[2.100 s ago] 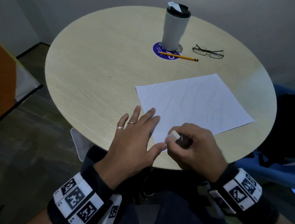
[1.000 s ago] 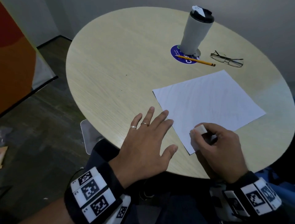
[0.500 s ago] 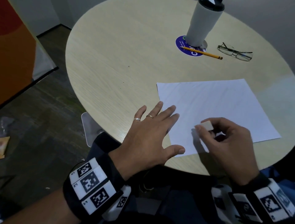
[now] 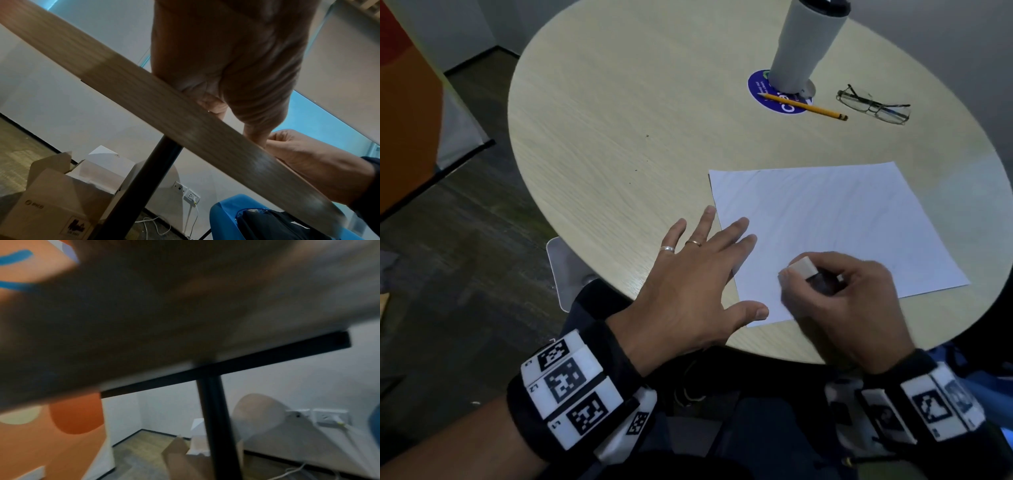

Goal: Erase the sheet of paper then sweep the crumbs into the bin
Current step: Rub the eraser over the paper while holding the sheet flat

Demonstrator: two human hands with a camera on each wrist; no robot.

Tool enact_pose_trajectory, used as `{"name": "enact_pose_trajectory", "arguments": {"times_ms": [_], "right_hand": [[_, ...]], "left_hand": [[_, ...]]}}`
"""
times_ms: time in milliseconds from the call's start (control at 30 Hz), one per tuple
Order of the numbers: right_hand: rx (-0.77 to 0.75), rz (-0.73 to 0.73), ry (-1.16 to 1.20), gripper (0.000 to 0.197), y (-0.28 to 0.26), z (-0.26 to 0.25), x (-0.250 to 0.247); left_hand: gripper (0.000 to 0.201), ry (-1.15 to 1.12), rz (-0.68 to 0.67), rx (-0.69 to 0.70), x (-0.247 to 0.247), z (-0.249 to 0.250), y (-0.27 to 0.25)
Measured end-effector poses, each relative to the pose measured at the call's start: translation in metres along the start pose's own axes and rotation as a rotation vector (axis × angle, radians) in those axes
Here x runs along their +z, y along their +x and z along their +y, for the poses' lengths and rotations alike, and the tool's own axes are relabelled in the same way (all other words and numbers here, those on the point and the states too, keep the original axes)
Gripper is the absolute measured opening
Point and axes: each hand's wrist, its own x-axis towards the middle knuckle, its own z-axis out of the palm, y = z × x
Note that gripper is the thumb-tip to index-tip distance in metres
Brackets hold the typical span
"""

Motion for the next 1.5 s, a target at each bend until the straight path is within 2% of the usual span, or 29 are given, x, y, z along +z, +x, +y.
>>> {"name": "enact_pose_trajectory", "arguments": {"times_ms": [133, 267, 367, 433, 600, 667, 767, 867, 933, 1033, 1100, 1233, 1400, 1500], "right_hand": [[-0.005, 0.098, -0.069, 0.017, 0.008, 0.008, -0.014], [-0.080, 0.013, -0.059, 0.015, -0.007, -0.009, 0.010], [0.028, 0.061, -0.016, 0.017, 0.008, 0.014, -0.011], [0.013, 0.112, -0.076, 0.018, 0.012, 0.016, -0.021], [-0.068, -0.001, -0.074, 0.016, -0.003, 0.001, 0.005], [-0.011, 0.028, -0.053, 0.017, 0.007, 0.018, -0.007], [-0.031, 0.101, -0.087, 0.015, 0.012, 0.023, -0.019], [-0.075, 0.002, -0.053, 0.015, -0.003, 0.003, -0.002], [-0.095, -0.053, -0.120, 0.015, -0.007, 0.002, 0.001], [-0.021, -0.009, -0.091, 0.015, 0.003, 0.019, -0.019], [-0.043, 0.017, -0.104, 0.017, 0.003, 0.017, -0.023], [-0.127, -0.045, -0.156, 0.016, -0.010, 0.001, 0.001], [-0.094, 0.088, -0.298, 0.017, -0.002, 0.020, -0.024], [-0.150, 0.017, -0.201, 0.019, -0.013, 0.003, -0.003]], "left_hand": [[0.092, 0.006, -0.008, -0.005, -0.001, 0.000, 0.000], [0.093, 0.014, -0.010, -0.010, -0.001, 0.001, 0.001], [0.093, 0.007, -0.021, -0.010, -0.001, 0.001, 0.001], [0.093, 0.001, -0.020, -0.014, -0.001, 0.000, 0.001], [0.092, 0.005, -0.020, -0.015, -0.001, 0.001, 0.002], [0.092, -0.002, -0.024, -0.016, -0.001, 0.001, 0.001], [0.092, 0.006, -0.027, -0.018, -0.002, 0.002, 0.002], [0.092, 0.019, -0.036, -0.023, -0.003, 0.002, 0.002], [0.091, 0.015, -0.038, -0.027, -0.003, 0.003, 0.002], [0.092, 0.009, -0.034, -0.022, -0.003, 0.003, 0.002], [0.093, 0.008, -0.035, -0.021, -0.003, 0.002, 0.001], [0.093, 0.008, -0.030, -0.021, -0.002, 0.001, 0.002], [0.092, -0.002, -0.025, -0.014, -0.002, 0.001, 0.001], [0.092, -0.002, -0.023, -0.013, -0.002, 0.001, 0.001]]}}
